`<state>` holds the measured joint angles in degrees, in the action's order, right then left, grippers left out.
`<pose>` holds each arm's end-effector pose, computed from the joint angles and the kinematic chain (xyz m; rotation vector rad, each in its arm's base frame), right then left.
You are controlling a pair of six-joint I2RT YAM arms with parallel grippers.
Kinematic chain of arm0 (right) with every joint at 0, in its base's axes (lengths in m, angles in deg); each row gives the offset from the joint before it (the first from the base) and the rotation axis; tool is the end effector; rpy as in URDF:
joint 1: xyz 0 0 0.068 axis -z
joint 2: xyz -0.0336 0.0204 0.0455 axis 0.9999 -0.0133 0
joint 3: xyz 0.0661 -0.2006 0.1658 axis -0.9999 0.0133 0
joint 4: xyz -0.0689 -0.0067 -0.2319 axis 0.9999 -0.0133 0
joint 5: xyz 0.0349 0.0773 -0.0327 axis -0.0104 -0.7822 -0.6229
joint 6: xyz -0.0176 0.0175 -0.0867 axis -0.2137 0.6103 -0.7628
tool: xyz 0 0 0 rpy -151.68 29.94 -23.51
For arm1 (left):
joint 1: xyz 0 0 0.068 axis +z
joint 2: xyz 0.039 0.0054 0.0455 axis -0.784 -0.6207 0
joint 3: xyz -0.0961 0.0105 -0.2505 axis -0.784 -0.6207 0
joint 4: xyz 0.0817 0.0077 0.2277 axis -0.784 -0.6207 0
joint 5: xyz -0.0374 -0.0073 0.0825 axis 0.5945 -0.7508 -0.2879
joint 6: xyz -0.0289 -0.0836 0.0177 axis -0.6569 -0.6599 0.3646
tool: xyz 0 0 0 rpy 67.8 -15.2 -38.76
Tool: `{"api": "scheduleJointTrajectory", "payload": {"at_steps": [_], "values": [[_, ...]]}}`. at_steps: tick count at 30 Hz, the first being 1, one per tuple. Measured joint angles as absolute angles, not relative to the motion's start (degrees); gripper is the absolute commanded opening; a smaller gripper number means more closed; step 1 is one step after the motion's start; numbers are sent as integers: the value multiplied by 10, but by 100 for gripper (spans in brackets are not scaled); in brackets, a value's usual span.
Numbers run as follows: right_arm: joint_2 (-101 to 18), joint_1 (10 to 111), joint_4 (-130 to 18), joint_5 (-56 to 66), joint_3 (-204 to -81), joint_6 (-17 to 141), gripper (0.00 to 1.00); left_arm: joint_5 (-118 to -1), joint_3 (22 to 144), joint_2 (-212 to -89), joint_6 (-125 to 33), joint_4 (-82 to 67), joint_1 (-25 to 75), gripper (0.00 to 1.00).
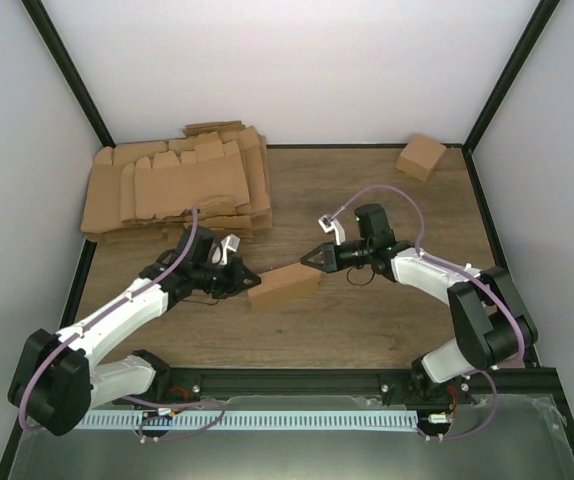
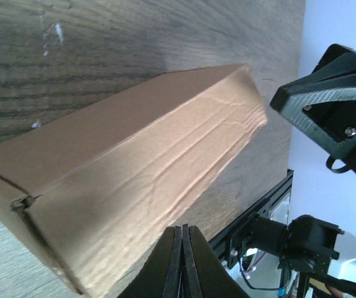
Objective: Fold the paper box
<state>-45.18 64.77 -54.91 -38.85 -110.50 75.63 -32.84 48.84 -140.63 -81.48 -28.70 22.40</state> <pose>0.2449 0.1809 0.1868 -0.5841 2.2810 1.4292 0.1826 -0.1548 0.1956 -0.0898 2.6424 -1.2814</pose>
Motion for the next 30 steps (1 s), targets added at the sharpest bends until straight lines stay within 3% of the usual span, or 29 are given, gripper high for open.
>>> {"api": "scheduleJointTrajectory", "payload": {"at_steps": [13,25,30], "values": [[-515,651,-467,-420,-1076,766,1,-304,408,-1412,-823,-193,227,4],[-492,649,-521,-420,-1104,754,1,-318,443,-1376,-817,-257,227,4],[-521,643,-518,-426,-1105,753,1,-313,399,-1374,-822,-235,227,4]]}}
